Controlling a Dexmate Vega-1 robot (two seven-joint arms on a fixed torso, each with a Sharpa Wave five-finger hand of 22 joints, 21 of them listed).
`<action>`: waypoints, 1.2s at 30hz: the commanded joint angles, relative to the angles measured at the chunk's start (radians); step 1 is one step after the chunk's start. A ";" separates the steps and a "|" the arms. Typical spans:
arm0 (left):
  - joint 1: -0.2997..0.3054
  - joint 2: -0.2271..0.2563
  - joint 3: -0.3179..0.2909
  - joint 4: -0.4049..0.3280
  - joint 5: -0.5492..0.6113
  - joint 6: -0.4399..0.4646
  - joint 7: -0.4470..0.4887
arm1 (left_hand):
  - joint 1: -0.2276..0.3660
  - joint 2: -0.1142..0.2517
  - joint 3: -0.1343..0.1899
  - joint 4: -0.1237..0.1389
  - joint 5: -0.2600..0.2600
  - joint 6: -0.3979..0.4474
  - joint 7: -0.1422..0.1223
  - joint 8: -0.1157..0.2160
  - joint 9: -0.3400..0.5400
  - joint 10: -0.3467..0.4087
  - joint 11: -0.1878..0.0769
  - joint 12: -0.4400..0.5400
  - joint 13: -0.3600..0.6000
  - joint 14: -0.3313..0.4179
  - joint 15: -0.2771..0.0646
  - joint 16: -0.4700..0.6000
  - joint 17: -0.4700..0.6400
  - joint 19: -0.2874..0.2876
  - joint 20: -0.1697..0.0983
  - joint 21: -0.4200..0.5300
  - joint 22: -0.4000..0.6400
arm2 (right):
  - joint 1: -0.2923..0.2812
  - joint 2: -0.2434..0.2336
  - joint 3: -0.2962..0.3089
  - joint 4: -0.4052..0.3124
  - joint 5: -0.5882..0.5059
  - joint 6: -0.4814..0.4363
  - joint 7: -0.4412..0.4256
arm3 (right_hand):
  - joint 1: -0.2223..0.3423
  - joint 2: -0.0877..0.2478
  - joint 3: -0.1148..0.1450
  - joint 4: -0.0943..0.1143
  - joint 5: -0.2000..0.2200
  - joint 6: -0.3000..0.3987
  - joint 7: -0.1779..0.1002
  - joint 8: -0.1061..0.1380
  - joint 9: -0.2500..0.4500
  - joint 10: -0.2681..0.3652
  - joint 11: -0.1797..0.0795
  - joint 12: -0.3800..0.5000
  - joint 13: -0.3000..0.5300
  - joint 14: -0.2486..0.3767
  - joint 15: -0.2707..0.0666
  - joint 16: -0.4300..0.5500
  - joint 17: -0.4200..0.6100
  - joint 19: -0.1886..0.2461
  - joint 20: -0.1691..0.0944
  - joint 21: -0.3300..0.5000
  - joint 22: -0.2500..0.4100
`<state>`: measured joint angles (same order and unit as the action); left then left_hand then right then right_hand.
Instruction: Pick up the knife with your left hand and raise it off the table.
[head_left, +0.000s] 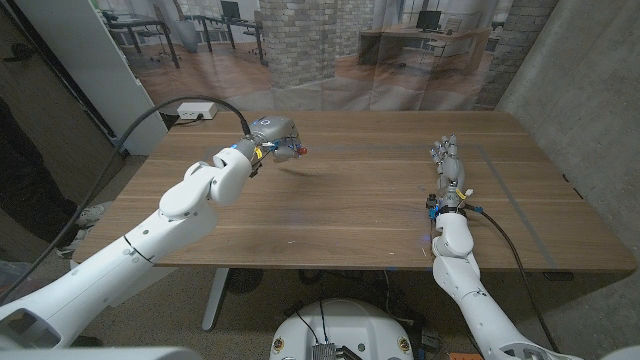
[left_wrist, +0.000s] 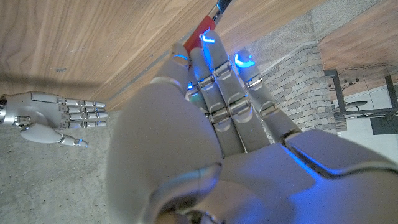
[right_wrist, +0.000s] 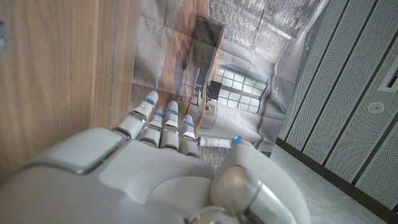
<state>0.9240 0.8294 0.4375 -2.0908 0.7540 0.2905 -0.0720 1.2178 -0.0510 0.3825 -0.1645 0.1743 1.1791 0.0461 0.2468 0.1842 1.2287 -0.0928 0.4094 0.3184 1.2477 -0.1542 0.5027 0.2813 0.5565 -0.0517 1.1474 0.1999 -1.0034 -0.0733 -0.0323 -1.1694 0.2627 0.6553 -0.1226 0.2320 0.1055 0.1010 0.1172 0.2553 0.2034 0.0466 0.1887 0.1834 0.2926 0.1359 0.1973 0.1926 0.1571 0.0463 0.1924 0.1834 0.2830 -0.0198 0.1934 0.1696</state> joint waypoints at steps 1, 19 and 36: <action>0.012 0.006 -0.026 0.022 -0.049 -0.080 0.096 | 0.075 0.081 0.004 0.006 0.005 0.025 0.014 0.005 0.019 0.014 -0.013 -0.003 0.005 0.067 -0.070 -0.001 0.006 -0.005 -0.124 0.012 -0.001 | -0.042 -0.006 -0.026 -0.064 -0.019 -0.002 -0.059 | -0.006 0.000 0.001 -0.003 0.004 -0.007 0.001 0.004 0.006 -0.001 -0.001 0.003 0.005 -0.003 -0.003 -0.003 0.003 0.002 -0.004 -0.001 0.002; 0.019 0.010 -0.080 0.108 -0.128 -0.248 0.230 | 0.074 0.080 0.002 0.007 0.006 0.027 0.015 0.001 0.019 0.015 -0.013 -0.009 0.006 0.067 -0.069 -0.007 0.008 -0.009 -0.127 0.021 -0.003 | -0.107 -0.017 -0.075 -0.164 -0.088 -0.017 -0.192 | -0.006 -0.001 0.000 -0.004 0.006 -0.006 0.000 0.005 0.006 -0.002 -0.002 0.003 0.005 -0.003 -0.003 -0.003 0.003 0.002 -0.005 0.000 0.002; -0.064 -0.025 -0.064 0.289 -0.191 -0.442 0.304 | 0.072 0.080 0.001 0.007 0.006 0.031 0.017 0.000 0.020 0.018 -0.014 -0.013 0.009 0.073 -0.069 -0.010 0.009 -0.013 -0.128 0.028 -0.006 | -0.166 -0.032 -0.118 -0.265 -0.175 -0.076 -0.343 | -0.008 -0.001 -0.001 -0.005 0.007 -0.007 0.000 0.005 0.006 -0.001 -0.001 0.004 0.005 -0.002 -0.002 -0.002 0.003 0.002 -0.004 0.000 0.002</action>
<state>0.9092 0.8280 0.3613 -1.9070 0.6102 -0.0028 0.1667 1.2204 -0.0532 0.3819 -0.1598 0.1710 1.1845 0.0408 0.2414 0.1842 1.2377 -0.0949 0.4008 0.3229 1.2548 -0.1545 0.4949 0.2858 0.5477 -0.0500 1.1691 0.1951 -1.1210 -0.0925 -0.1179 -1.3528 0.1363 0.6147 -0.3773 0.2321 0.1056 0.0982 0.1145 0.2549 0.2034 0.0466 0.1887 0.1834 0.2927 0.1358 0.1973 0.1926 0.1572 0.0463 0.1924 0.1834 0.2830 -0.0197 0.1934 0.1697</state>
